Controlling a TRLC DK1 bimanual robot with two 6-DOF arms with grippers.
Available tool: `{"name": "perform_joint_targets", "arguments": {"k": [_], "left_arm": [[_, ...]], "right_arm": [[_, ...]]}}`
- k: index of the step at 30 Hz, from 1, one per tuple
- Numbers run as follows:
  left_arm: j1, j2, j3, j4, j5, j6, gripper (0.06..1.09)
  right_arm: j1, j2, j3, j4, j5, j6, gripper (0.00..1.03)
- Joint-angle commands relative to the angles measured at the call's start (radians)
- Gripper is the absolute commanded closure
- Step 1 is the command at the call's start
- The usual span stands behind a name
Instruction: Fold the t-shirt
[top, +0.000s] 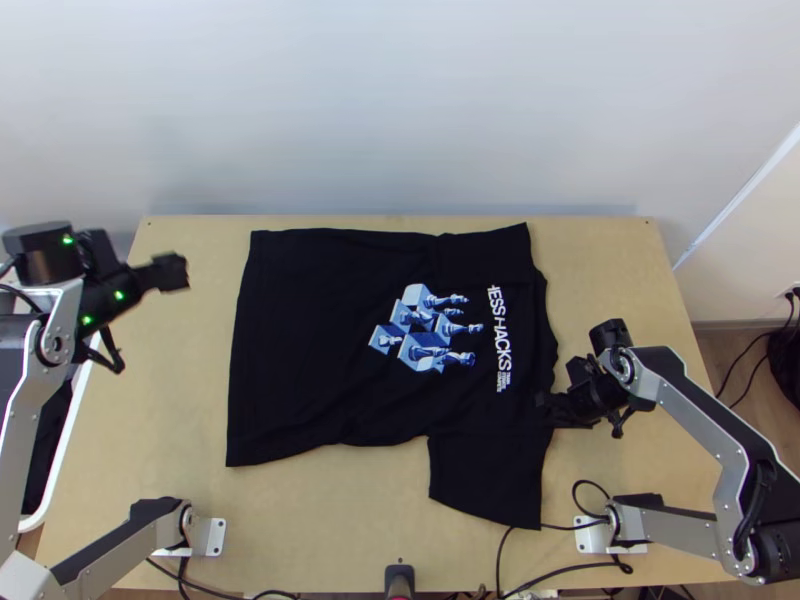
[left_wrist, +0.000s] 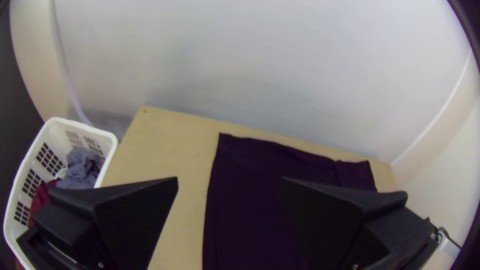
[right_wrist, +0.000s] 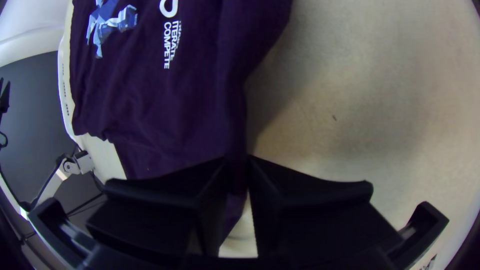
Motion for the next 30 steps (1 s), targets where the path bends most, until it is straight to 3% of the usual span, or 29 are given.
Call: {"name": "perform_joint_targets", "arguments": {"k": [1, 4, 7, 11, 14, 30], "left_arm": [[-0.002, -0.03, -0.024, -0.094, 0.11, 0.142, 0.11], [-0.002, -0.044, -0.034, -0.296, 0.202, 0.384, 0.11], [0.017, -0.056, -0.102, -0.52, 0.202, 0.673, 0.1], [0.038, -0.113, -0.246, -0.606, 0.134, 0.875, 0.11], [0.014, -0.125, -0.357, -0.624, 0.071, 0.912, 0.11], [-0.124, -0.05, -0.645, -0.466, 0.108, 0.863, 0.11]], "right_arm": [[-0.001, -0.046, -0.029, -0.005, -0.001, -0.026, 1.0], [0.001, -0.056, -0.027, -0.009, 0.001, -0.025, 1.0], [-0.002, -0.054, -0.023, -0.009, 0.005, -0.025, 1.0], [-0.004, -0.048, -0.017, -0.007, 0.011, -0.025, 1.0], [-0.004, -0.045, -0.012, -0.005, 0.019, -0.023, 1.0], [-0.011, -0.016, 0.019, 0.001, 0.039, -0.017, 1.0]]}}
